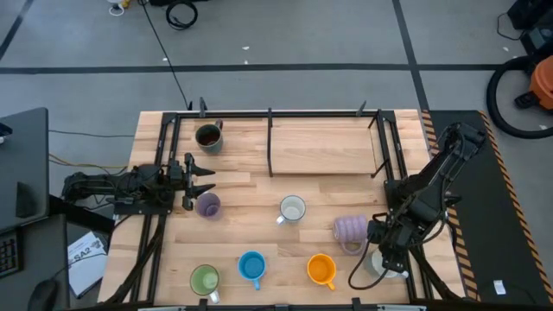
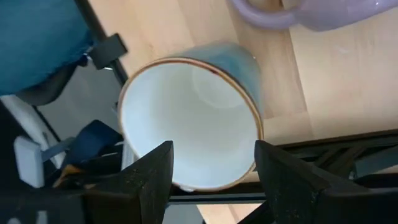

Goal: Place coffee mugs
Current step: Put the light blue mug on the shelf

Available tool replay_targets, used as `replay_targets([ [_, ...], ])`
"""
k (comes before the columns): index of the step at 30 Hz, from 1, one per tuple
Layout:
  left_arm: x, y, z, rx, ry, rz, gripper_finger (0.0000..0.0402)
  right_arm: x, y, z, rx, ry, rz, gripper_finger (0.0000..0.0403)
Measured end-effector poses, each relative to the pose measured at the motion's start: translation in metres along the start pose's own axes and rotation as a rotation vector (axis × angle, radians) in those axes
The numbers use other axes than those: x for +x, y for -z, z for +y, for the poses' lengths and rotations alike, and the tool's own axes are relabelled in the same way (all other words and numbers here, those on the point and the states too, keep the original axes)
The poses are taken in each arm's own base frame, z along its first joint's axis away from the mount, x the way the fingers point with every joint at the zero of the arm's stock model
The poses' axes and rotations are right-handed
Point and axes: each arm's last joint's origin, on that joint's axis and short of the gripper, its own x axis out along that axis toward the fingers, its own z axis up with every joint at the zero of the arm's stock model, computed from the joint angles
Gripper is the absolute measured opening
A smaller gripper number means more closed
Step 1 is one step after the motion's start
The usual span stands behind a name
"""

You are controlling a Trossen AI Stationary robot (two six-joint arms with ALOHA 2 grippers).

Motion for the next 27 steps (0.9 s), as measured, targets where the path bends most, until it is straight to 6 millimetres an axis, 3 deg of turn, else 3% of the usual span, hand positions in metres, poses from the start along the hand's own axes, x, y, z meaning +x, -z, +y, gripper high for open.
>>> replay_targets([
  [17,0.000,0.000,0.000,0.000,0.000,0.000,0.0206,-0.004,0.003,-0.008,0.046,0.049,0.007,0.0223],
  [27,0.000,0.000,0.000,0.000,0.000,0.000,0.0206,-0.002,0.000,-0.012,0.040,0.102,-0.081,0.0217],
])
